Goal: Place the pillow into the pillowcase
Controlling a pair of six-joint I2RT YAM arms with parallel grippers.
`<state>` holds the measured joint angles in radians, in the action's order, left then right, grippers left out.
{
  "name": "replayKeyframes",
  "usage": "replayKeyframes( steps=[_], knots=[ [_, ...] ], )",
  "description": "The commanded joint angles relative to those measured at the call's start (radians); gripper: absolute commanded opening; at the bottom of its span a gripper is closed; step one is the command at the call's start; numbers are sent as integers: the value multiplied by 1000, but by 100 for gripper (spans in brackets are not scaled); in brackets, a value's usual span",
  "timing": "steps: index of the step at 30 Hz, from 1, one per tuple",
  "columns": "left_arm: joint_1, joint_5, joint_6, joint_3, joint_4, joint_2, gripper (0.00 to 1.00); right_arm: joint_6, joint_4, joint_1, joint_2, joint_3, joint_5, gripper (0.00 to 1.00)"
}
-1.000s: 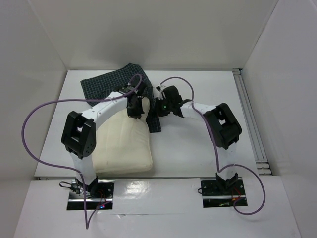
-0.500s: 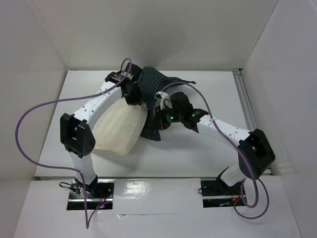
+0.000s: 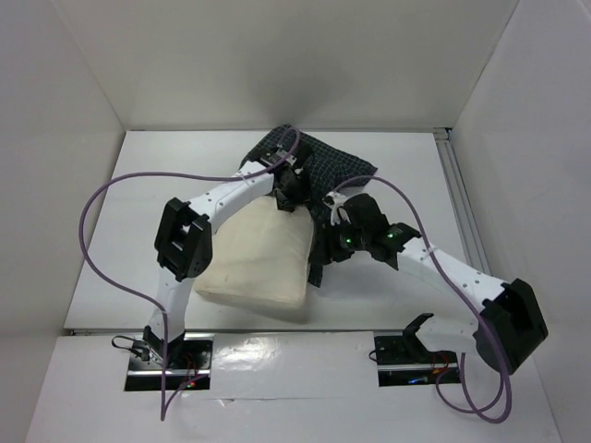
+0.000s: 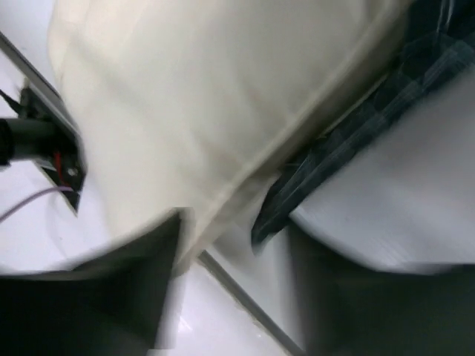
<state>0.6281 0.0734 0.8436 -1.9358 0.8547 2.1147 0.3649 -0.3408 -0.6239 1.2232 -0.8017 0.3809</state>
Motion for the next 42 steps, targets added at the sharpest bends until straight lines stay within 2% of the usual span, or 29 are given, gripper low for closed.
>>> replayKeyframes(
  steps=[1,2,3,5,9,11,13,14,19,20,21,23,24,28,32,33,34,35,36,37,38,42],
  knots=[
    [-30,-65,-110,82,-103,-90,77,31,-122,19,-74,-48,-87,83],
    [-30,-90,-138,107,-103,-119,84,31,-151,30,-74,-63,-118,90],
    [-30,-116,-199,154,-88,-169,87,17,-152,30,-74,-80,-167,93],
    [-30,-193,-268,201,-62,-209,89,17,-187,30,-42,-143,-209,100],
    [-83,-280,-333,314,-40,-326,77,25,-156,-12,36,-209,-246,100],
    [-143,-290,-333,385,-62,-433,73,43,-127,-130,94,-250,-345,100],
    [-194,-290,-342,431,-62,-499,73,55,-87,-207,152,-289,-408,100],
    [-252,-275,-333,448,-62,-559,76,75,-77,-264,230,-328,-422,100],
    [-456,-202,-259,587,-91,-696,81,140,25,-315,429,-337,-424,100],
    [-485,-216,-259,604,-91,-712,83,152,40,-315,450,-321,-424,92],
    [-529,-233,-259,616,-104,-725,83,152,40,-315,479,-297,-433,45],
    [-564,-293,-259,653,-115,-743,83,161,4,-292,480,-277,-508,1],
    [-573,-311,-274,662,-124,-743,83,161,-19,-277,467,-243,-533,0],
    [-573,-391,-305,748,-169,-743,83,114,-104,-108,228,-134,-603,0],
    [-545,-472,-278,915,-321,-763,83,33,-182,-7,127,-154,-626,0],
    [-532,-489,-278,970,-350,-763,83,32,-203,-7,127,-174,-646,2],
    [-515,-506,-268,992,-403,-750,83,17,-222,-7,153,-224,-646,28],
    [-504,-517,-259,1012,-426,-749,83,6,-234,-7,163,-252,-646,63],
    [-493,-529,-249,1047,-451,-736,83,6,-234,-28,173,-276,-646,93],
    [-467,-541,-248,1067,-482,-736,83,6,-224,-81,192,-321,-646,100],
    [-452,-525,-233,1084,-527,-736,84,-4,-198,-111,208,-342,-661,100],
    [-397,-458,-224,1117,-548,-697,85,-35,-184,-229,343,-447,-717,100]
  ],
)
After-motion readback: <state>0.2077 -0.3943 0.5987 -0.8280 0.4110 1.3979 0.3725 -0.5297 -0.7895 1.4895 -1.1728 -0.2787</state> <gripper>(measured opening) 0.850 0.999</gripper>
